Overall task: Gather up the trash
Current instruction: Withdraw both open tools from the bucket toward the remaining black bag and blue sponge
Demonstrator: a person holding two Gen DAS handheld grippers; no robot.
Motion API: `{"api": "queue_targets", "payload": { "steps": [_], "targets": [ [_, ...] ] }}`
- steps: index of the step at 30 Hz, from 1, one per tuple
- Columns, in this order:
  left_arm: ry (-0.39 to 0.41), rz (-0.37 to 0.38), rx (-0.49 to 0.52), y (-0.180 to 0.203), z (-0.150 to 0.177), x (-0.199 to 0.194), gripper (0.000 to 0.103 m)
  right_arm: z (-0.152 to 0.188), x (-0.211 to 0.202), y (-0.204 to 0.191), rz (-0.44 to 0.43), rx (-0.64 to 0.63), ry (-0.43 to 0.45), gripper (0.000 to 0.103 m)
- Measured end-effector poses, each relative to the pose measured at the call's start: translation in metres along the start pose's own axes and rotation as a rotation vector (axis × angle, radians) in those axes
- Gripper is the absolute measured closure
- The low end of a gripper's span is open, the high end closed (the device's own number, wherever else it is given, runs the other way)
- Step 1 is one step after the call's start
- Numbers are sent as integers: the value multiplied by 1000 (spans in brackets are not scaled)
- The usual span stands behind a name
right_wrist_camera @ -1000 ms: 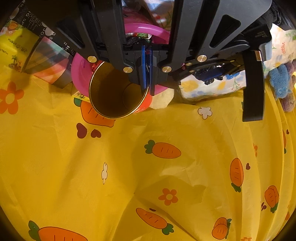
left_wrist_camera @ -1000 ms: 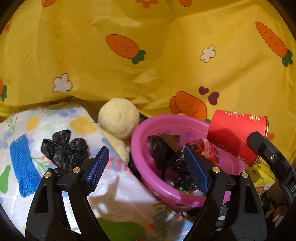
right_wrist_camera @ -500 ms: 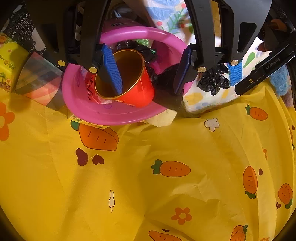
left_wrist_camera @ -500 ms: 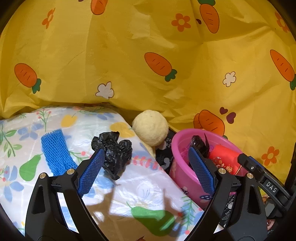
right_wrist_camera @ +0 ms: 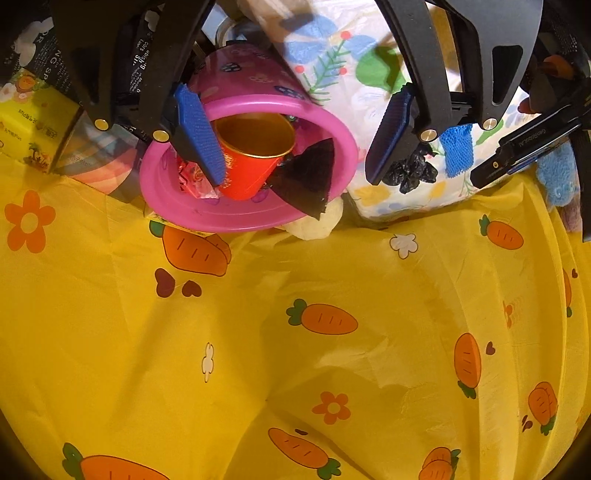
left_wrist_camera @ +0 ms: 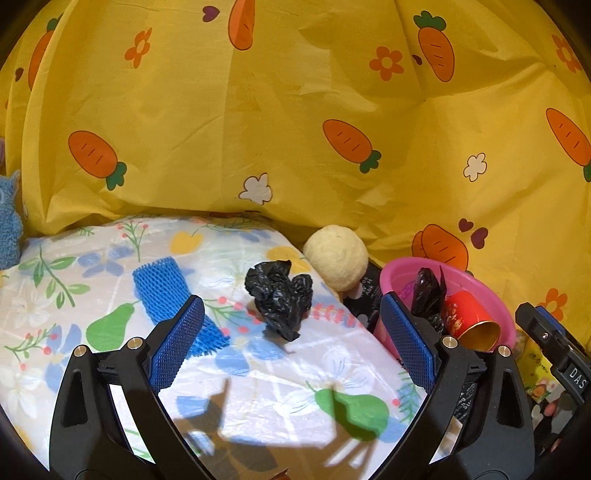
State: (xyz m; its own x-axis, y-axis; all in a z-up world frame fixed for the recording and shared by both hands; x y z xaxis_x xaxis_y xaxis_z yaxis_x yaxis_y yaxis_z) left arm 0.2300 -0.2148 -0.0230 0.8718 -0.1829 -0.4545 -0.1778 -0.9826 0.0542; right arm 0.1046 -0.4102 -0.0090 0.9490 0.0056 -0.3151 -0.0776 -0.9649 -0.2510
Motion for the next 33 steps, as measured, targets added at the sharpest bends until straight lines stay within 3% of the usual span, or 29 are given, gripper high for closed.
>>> {"api": "queue_targets", "payload": {
  "steps": [18,25,33],
  "targets": [
    [11,-155,-48,-102,10,-20,8,15,23,-96,-110,-115,-41,22],
    [-4,-230,-76,-147,11,-17,8,25,53,-137,-188,-151,-89,22],
    [2,-297,-99,-178,2,-11,8,24,96,-152,-174,-169,-125,22]
  ]
}}
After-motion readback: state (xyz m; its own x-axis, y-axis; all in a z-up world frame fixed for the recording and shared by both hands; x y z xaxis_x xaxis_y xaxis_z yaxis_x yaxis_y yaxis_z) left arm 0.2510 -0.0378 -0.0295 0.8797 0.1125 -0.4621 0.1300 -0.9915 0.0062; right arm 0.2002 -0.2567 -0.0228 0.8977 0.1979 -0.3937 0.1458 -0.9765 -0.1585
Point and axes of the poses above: each gripper's, at about its wrist camera, not at the fingertips, and x roughly the way its jaws point, y to its right, z to its underside, the point moved 6 cm from there along x, roughly the way its jaws point, and after that the axes turned 11 degrees about -z, right-handed, at the moved point
